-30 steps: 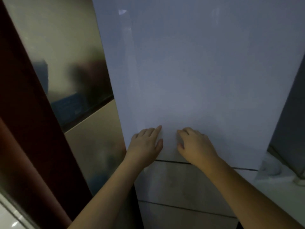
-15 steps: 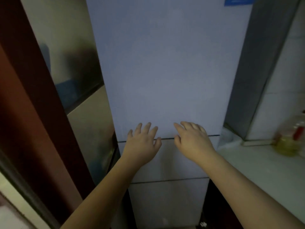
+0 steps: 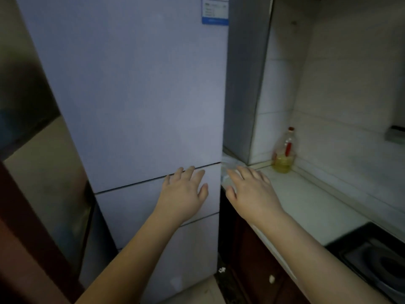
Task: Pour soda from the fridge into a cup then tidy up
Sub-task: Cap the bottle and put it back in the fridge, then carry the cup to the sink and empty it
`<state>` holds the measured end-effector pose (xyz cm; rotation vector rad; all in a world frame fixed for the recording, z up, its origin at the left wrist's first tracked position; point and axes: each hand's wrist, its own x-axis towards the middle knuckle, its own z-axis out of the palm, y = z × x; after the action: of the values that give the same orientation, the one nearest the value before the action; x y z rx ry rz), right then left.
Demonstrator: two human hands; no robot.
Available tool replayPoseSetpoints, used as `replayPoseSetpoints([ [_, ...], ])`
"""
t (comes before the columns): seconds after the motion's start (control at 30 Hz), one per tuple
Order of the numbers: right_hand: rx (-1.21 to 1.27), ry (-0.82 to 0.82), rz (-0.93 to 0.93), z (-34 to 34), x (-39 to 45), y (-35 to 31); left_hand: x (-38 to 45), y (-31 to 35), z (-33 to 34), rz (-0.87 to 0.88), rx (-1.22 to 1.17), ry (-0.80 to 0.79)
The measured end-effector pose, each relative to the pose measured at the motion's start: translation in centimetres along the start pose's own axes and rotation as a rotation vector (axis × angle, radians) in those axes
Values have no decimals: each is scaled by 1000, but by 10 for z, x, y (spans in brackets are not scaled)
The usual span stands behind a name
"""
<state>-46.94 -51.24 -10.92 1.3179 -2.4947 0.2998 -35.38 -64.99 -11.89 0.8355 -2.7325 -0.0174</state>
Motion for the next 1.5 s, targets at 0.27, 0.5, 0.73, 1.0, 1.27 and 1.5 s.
replayPoseSetpoints([
  [0.27, -60, -31, 230, -32, -81, 102, 7, 124, 5, 244, -80, -21],
  [0.5, -148, -11, 456, -71, -183, 195, -33, 276, 12, 494, -143, -84],
  [0.73, -250, 45, 703, -109, -299, 269, -89, 409, 17, 755, -149, -32],
  [1.0, -335, 59, 1037, -142, -428, 327, -153, 544, 24, 1043, -227, -22],
  [1.27, -450, 83, 1317, -179, -538, 359, -223, 665, 31, 1368, -345, -43],
  [1.5, -585, 86, 1551, -207, -617, 364, -288, 746, 26, 1642, -471, -84],
])
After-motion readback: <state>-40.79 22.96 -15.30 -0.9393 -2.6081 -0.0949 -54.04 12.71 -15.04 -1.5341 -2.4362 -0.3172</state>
